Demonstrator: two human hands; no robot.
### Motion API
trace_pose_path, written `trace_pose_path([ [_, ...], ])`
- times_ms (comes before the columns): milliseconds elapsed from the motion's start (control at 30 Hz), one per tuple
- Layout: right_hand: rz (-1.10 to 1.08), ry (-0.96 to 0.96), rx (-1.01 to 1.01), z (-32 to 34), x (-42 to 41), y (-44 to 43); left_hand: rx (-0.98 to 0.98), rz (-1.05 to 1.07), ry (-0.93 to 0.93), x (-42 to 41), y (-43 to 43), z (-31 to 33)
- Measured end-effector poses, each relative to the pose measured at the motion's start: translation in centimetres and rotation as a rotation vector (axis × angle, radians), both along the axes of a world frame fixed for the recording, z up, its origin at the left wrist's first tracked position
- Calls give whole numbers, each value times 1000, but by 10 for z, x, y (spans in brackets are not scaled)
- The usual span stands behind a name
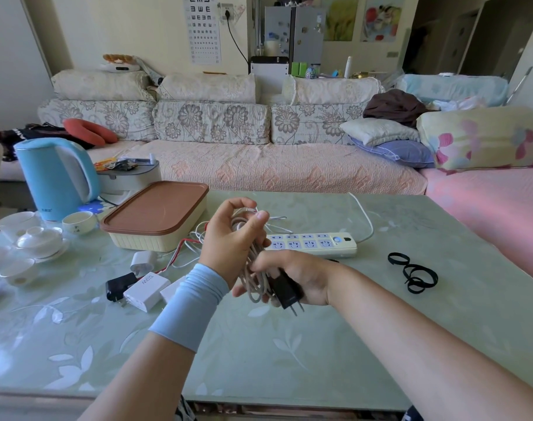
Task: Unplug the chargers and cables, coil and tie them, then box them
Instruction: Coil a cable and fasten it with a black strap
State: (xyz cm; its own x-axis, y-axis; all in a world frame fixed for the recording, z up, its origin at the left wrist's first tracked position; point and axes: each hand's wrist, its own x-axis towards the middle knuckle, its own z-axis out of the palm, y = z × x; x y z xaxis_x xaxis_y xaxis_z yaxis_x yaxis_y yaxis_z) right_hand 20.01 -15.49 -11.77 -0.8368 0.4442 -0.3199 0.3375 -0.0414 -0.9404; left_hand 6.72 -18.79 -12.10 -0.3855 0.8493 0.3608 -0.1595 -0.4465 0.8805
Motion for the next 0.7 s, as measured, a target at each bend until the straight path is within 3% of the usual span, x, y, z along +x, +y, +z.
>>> trace_pose_path([
  [100, -10, -16, 127, 1, 1, -1, 126, 94, 21, -4, 2, 3],
  [200, -122, -36, 329, -1, -6, -9, 135, 97, 2, -3, 2, 4],
  [367, -213, -57, 399, 1, -10, -11, 33, -108, -190, -10, -1, 4],
  [433, -269, -16, 382, 2, -8, -7, -60, -251, -147, -16, -1, -1],
  [567, -288, 133, 208, 5, 1, 5, -278, -456, 212, -5, -6, -10],
  [700, -156, 61, 124, 0, 4, 8, -331, -425, 177, 0, -2, -13],
])
